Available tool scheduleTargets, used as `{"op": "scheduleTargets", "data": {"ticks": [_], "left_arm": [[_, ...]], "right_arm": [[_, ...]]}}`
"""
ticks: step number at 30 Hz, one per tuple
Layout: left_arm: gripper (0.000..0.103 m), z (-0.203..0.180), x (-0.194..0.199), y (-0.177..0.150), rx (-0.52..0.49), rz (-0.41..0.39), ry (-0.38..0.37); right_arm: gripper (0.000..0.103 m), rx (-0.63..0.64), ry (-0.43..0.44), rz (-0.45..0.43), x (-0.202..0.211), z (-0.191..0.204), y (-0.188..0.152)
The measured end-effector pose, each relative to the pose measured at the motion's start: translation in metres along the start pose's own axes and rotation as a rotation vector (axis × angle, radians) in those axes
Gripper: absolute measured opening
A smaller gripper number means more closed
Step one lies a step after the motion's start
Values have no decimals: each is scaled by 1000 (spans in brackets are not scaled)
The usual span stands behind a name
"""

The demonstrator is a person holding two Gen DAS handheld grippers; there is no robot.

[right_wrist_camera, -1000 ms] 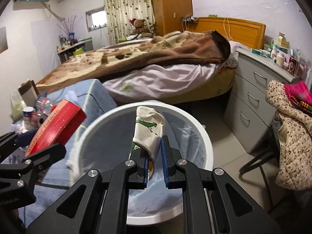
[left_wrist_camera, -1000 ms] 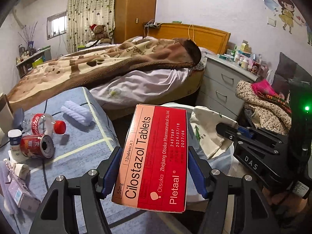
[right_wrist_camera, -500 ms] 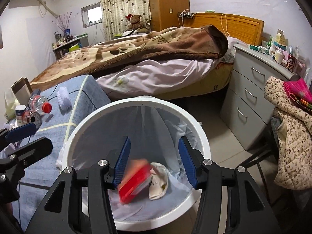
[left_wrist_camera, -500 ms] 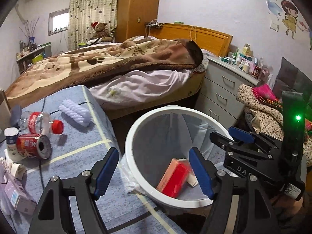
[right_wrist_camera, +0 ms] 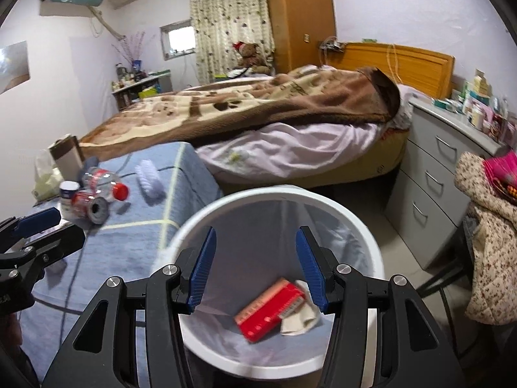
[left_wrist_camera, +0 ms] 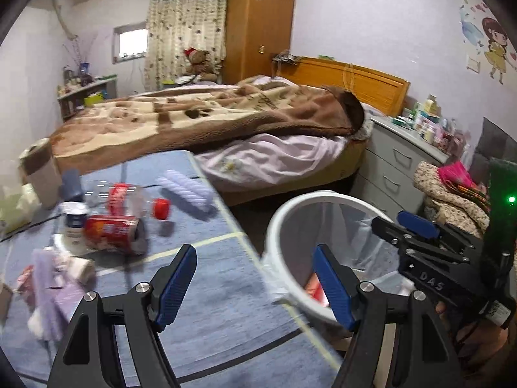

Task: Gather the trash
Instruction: 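Move both open tools from the bin back over the bed cover, then grasp the white foam net sleeve with the right tool while the left tool grasps the strawberry juice carton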

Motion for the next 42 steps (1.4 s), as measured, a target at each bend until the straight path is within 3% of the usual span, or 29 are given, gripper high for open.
{"op": "scheduleTargets", "data": {"ticks": [6,19,25,27,42], "left_arm": [[74,38,21,-8,41,-15,82],[74,138,56,-35,172,-15,244],[74,175,58,-39,196,-2,305],[74,189,57,-39,214,2,325],[74,262,18,-49,241,85,397]], "right_arm": [[60,45,63,-26,-2,30,4],[60,178,187,-29,-20,101,11],[60,223,197,-11,-41,113,25],[60,232,163,-3,-52,116,32],[60,302,148,89,-124,129,48]]}}
Point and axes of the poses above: each gripper's, at about its wrist camera, not at the fingertips, and x roughly against the way its jaws point, z to its left, y to its top, the point moved 1 cm from there along -x, roughly the way its jaws point, and after that the axes turned 2 degrees about -x, right-handed, at the moved point
